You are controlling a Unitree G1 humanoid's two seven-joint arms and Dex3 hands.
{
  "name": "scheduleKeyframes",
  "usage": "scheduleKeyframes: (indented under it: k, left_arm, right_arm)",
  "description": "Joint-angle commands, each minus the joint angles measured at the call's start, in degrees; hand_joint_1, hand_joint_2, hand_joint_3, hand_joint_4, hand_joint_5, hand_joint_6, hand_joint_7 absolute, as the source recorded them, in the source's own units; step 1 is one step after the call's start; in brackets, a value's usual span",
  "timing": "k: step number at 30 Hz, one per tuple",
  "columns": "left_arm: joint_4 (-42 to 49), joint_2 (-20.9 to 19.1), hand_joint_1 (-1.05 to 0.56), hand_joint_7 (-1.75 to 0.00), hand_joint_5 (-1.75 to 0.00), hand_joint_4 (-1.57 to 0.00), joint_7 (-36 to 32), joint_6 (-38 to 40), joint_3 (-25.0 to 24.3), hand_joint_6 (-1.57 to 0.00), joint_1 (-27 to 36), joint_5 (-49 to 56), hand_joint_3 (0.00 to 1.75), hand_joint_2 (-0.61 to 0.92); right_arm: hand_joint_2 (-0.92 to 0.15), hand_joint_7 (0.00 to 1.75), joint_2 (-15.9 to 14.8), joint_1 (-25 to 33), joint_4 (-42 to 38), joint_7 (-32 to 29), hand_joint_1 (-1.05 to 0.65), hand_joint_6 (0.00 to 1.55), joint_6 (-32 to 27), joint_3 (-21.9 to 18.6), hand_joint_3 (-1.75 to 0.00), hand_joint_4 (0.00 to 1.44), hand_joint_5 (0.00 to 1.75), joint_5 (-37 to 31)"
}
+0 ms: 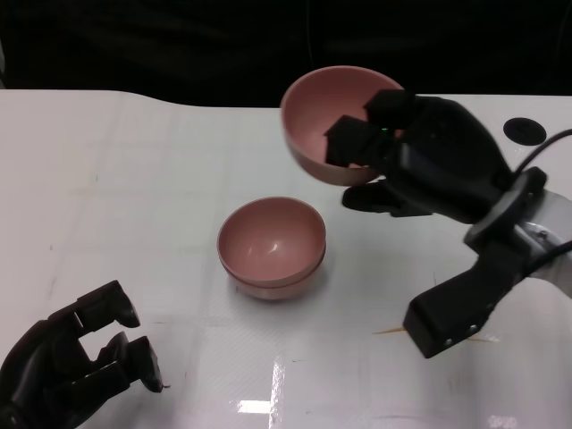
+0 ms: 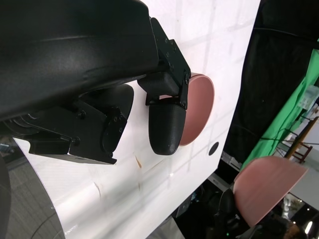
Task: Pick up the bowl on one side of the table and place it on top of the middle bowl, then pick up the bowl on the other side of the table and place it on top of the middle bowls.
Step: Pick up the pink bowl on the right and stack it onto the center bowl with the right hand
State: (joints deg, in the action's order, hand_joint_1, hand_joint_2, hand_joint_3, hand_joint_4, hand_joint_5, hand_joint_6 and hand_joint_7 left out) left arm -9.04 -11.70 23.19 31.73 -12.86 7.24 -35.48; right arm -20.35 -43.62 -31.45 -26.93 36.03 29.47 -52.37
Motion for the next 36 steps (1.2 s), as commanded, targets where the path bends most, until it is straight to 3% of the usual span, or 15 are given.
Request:
scheduleKeyframes:
  k: [1, 8, 17, 32, 36]
  left_arm:
    - [-0.7, -0.4, 0.07, -1.75, -1.75, -0.79, -0.1, -0.8, 0.2, -0.64, 0.2, 0.9, 1.33, 0.84]
    - [-0.9, 0.1, 0.06, -1.75, -1.75, -0.79, 0.1, -1.8, 0.5, -0.66, 0.8, 0.8, 1.34, 0.82]
    - [-1.7, 0.5, 0.03, -1.75, -1.75, -0.8, -0.2, -2.3, 1.2, -0.66, 1.6, 1.3, 1.31, 0.82]
    - [-1.9, 1.1, 0.03, -1.75, -1.75, -0.81, 0.7, -2.2, 1.1, -0.69, 2.2, 0.6, 1.32, 0.82]
    - [-2.8, 1.1, 0.04, -1.75, -1.75, -0.82, -0.8, -1.1, 1.3, -0.7, 2.2, 1.1, 1.32, 0.81]
  right_arm:
    - [-0.84, 1.67, 1.8, -1.6, 1.1, 0.5, -0.31, 0.6, -0.7, 1.1, -0.16, 0.87, 1.75, -1.1]
    - [-0.84, 1.75, 6.0, -3.5, -3.1, -0.2, -0.19, 0.58, 1.1, 3.5, -0.12, 0.87, 1.75, -1.7]
    - [-0.85, 1.75, 10.3, -6.1, -13.1, -3.4, -0.21, 0.6, 3.6, 6.9, -0.14, 0.9, 1.75, -2.6]
    - [-0.85, 1.75, 12.9, -7.2, -23.2, -6.4, -0.19, 0.6, 3.8, 9.6, -0.14, 0.87, 1.75, -3.0]
    - [-0.89, 1.75, 13.4, -7.9, -26.3, -7.2, -0.2, 0.57, 3.2, 10.2, -0.16, 0.86, 1.75, -3.1]
